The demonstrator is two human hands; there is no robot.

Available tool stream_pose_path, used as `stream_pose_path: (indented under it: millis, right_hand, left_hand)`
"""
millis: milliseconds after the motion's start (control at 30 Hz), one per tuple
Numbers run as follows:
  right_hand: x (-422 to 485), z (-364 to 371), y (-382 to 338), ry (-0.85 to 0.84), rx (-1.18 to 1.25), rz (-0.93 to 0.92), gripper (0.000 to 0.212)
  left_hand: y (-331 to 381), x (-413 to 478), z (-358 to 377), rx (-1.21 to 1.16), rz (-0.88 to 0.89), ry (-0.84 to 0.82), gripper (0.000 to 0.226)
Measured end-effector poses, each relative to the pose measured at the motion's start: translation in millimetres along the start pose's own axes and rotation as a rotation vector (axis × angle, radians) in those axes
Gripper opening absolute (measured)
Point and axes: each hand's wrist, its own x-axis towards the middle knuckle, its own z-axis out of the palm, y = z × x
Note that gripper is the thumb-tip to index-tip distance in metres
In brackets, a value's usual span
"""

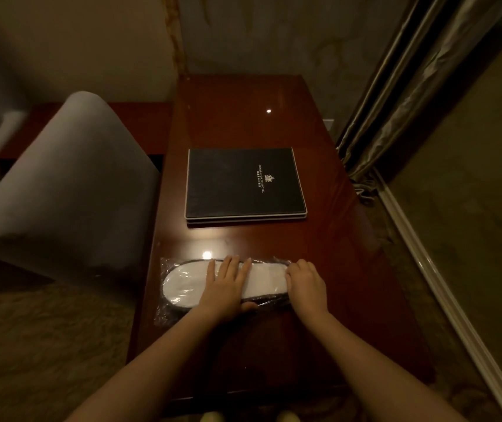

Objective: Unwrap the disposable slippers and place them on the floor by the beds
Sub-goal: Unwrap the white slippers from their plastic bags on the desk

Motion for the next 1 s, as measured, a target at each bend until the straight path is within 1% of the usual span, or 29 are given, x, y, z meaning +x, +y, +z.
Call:
stream_pose_path:
  millis: [100,167,233,367,433,567,667,800,900,933,1000]
  right_hand:
    - [0.1,-0.1,2.9,0.026,0.041,0.011,0.02]
    - [-1.6,-2.5,3.7,0.056,0.121,0.077,0.02]
    - [-4.4,-6.1,6.3,0.093,0.222,0.185,0.02]
    - [-6.6,-13.1,24.1,0.144,0.407,0.445,0.018]
    - [-6.6,-13.8,30.1,0.117,0.467,0.509,0.017]
    - [-2.6,-16.4,34.1,0.09,0.617,0.57,0.017]
    - [4.8,-27.0,36.4,0.041,0.704,0.515,0.018]
    - [16.3,-53.3,28.1,-0.011,0.833,0.32,0.019]
    - [24.9,-74.3,20.6,0.059,0.743,0.14,0.008]
    - [27.6,-80.6,19.2,0.103,0.715,0.105,0.008]
    - [32.8,-91.0,19.3,0.179,0.711,0.111,0.012]
  left_hand:
    - [1.0,7.2,-10.3,-0.017,0.0,-0.02,0.112]
    - [2.1,11.2,-16.1,-0.003,-0.001,-0.049,0.114]
    - [4.9,13.1,-18.5,0.009,-0.012,-0.066,0.11]
    - [11.5,13.2,-19.3,0.035,-0.017,-0.048,0.1]
    - [12.3,12.7,-19.8,0.038,-0.01,-0.034,0.098]
    - [11.1,8.2,-24.4,0.017,-0.001,-0.004,0.096]
    - [7.7,2.3,-32.0,-0.005,0.01,0.044,0.096]
    - [3.2,-4.6,-44.9,-0.038,0.057,0.157,0.1]
    - [5.4,-8.0,-56.2,-0.095,0.084,0.208,0.103]
    - [6.1,-8.9,-59.9,-0.107,0.084,0.221,0.103]
    - [6.5,-10.0,-66.5,-0.131,0.086,0.254,0.103]
